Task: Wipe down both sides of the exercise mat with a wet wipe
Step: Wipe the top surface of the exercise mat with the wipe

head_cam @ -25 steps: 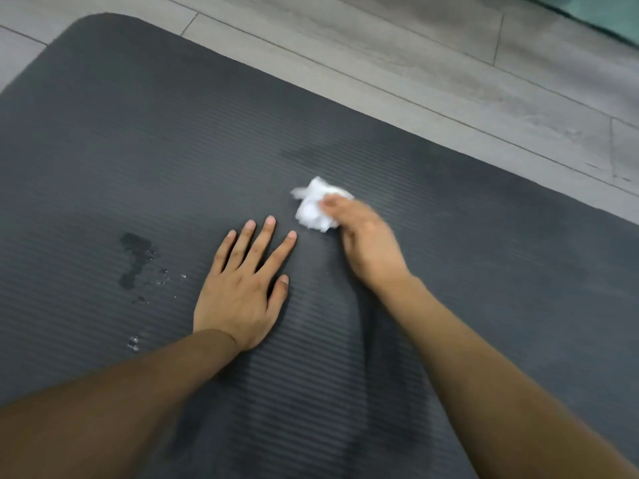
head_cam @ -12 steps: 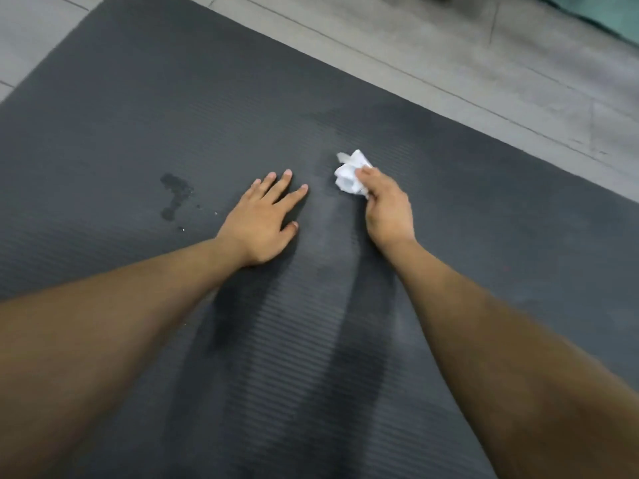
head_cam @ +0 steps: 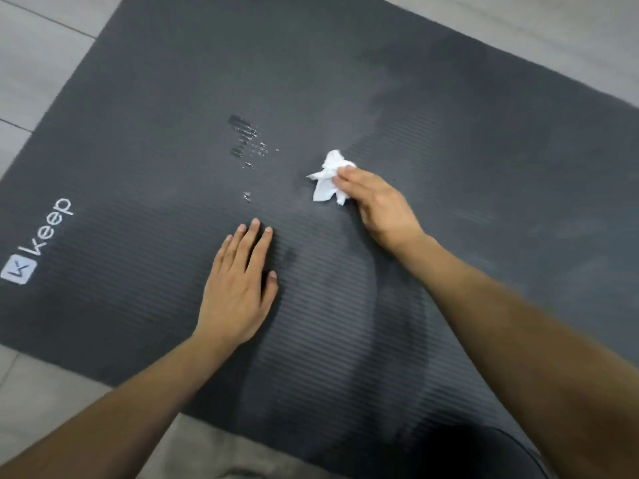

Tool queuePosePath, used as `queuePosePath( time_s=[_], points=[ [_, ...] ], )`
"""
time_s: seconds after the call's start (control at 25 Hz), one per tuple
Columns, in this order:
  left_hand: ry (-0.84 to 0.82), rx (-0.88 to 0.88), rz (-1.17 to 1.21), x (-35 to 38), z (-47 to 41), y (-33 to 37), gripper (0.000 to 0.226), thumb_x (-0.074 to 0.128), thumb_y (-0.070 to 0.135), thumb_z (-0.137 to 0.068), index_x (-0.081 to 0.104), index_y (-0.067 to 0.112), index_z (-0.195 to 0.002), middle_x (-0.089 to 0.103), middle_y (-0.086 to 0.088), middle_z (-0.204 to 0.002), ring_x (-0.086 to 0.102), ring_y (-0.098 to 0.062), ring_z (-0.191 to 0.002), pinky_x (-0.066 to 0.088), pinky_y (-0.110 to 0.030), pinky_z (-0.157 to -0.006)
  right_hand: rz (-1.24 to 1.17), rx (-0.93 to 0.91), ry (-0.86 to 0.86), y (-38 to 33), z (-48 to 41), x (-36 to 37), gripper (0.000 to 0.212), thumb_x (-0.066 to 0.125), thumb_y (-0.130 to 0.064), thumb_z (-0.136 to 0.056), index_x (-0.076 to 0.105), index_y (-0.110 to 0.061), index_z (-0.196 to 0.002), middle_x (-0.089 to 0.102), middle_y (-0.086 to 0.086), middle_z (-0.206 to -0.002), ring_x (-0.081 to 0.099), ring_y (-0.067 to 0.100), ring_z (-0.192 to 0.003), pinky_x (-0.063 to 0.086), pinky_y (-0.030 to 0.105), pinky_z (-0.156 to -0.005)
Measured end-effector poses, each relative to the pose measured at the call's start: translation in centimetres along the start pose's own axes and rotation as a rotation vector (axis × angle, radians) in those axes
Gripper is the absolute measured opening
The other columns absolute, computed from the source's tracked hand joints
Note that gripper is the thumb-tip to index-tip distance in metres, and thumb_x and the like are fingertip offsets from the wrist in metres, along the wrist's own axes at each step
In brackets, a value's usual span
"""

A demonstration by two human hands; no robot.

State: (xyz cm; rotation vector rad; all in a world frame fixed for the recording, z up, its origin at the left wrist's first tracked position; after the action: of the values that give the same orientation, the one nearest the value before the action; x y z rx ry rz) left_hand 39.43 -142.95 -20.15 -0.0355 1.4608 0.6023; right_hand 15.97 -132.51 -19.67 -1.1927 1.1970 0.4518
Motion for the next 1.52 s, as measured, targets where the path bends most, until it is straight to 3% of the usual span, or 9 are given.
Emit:
queuePosePath(
  time_s=[0.24,0.4,0.52,0.76,1.0,1.08,1.32,1.44,1.52],
  points=[
    [-0.032,-0.045,0.022,0.2,2.9,-2.2,0.071,0.039,0.041,-0.099,0.022,0.011,-0.161,0.013,-0.009,-0.171,0.008,-0.026,-0.158,0.007,-0.045,-0.129,0.062,0.583,0.208,3.3,2.0,-3.4,0.041,0.042,0.000,-0.093,0.057,-0.004,-0.131,0.053,0.014,-0.139,0.046,0.030,-0.131,0.034,0.033,-0.110],
    [-0.099,0.014,0.079,0.2,2.5,-3.2,0.073,0.040,0.035,-0.096,0.020,0.011,-0.162,0.010,-0.007,-0.171,0.005,-0.025,-0.158,0.008,-0.045,-0.129,-0.135,0.119,0.048,-11.6,6.1,4.1,0.040,0.045,0.004,-0.092,0.061,-0.002,-0.129,0.056,0.016,-0.137,0.048,0.026,-0.130,0.027,0.025,-0.116],
    [-0.083,0.044,0.028,-0.3,2.8,-3.6,0.074,0.045,0.034,-0.095,0.022,0.009,-0.161,0.014,-0.009,-0.170,0.011,-0.028,-0.158,0.009,-0.043,-0.129,-0.041,-0.137,-0.042,-10.9,7.4,3.8,0.041,0.047,0.007,-0.092,0.061,-0.002,-0.130,0.055,0.015,-0.139,0.049,0.027,-0.130,0.029,0.028,-0.116],
    [-0.104,0.018,-0.063,-0.2,6.9,-4.2,0.078,0.040,0.048,-0.094,0.022,0.013,-0.162,0.015,-0.009,-0.170,0.014,-0.032,-0.157,0.013,-0.050,-0.127,-0.213,0.628,0.309,-5.0,6.4,-1.7,0.031,0.045,0.003,-0.097,0.064,-0.005,-0.120,0.067,0.000,-0.123,0.057,0.002,-0.117,0.036,0.013,-0.102],
    [-0.120,0.018,-0.012,0.3,6.6,-4.5,0.079,0.054,0.039,-0.101,0.014,0.015,-0.164,0.005,-0.005,-0.172,0.006,-0.031,-0.158,0.004,-0.047,-0.128,-0.036,-0.054,-0.001,-17.7,13.4,6.6,0.036,0.057,0.001,-0.092,0.064,-0.007,-0.127,0.060,0.008,-0.135,0.054,0.022,-0.127,0.038,0.031,-0.111],
    [-0.122,0.030,-0.033,0.3,6.7,-4.5,0.077,0.051,0.040,-0.102,0.012,0.016,-0.164,0.004,-0.006,-0.172,0.006,-0.031,-0.158,0.004,-0.047,-0.128,-0.025,0.099,0.094,-12.2,13.6,3.1,0.032,0.055,-0.008,-0.094,0.067,-0.011,-0.125,0.062,0.006,-0.133,0.056,0.023,-0.124,0.040,0.033,-0.109],
    [-0.032,0.099,-0.056,-0.2,6.7,-2.3,0.074,0.062,0.021,-0.094,0.028,0.006,-0.159,0.022,-0.015,-0.168,0.021,-0.036,-0.154,0.016,-0.050,-0.126,0.048,1.260,0.494,3.3,26.2,-9.7,0.039,0.044,-0.014,-0.094,0.063,-0.027,-0.126,0.068,0.002,-0.116,0.060,0.024,-0.109,0.039,0.021,-0.084],
    [-0.020,0.292,-0.051,0.9,6.4,1.3,0.077,0.069,-0.003,-0.077,0.045,0.003,-0.150,0.037,-0.018,-0.161,0.035,-0.040,-0.148,0.025,-0.051,-0.124,0.019,1.264,0.380,3.8,23.6,-7.5,0.035,0.046,-0.008,-0.091,0.062,-0.009,-0.122,0.065,0.013,-0.119,0.059,0.027,-0.111,0.044,0.030,-0.089],
    [-0.048,0.293,-0.022,1.6,5.8,3.1,0.075,0.069,-0.006,-0.075,0.048,0.001,-0.146,0.040,-0.020,-0.159,0.037,-0.041,-0.146,0.027,-0.052,-0.123,-0.169,0.894,0.490,0.4,17.1,-4.2,0.036,0.047,-0.012,-0.088,0.067,-0.002,-0.117,0.068,0.015,-0.116,0.061,0.025,-0.108,0.046,0.029,-0.091]
  ],
)
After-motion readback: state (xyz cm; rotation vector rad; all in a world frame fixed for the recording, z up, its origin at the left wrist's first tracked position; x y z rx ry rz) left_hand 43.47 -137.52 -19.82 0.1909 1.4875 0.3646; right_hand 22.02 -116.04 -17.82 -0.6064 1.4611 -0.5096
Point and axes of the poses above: each hand's wrist, its own z-axis away from the middle knuckle, its own x-axis out of the palm, y = z × x, the point moved 7 cm from there along -z, towards the middle knuckle
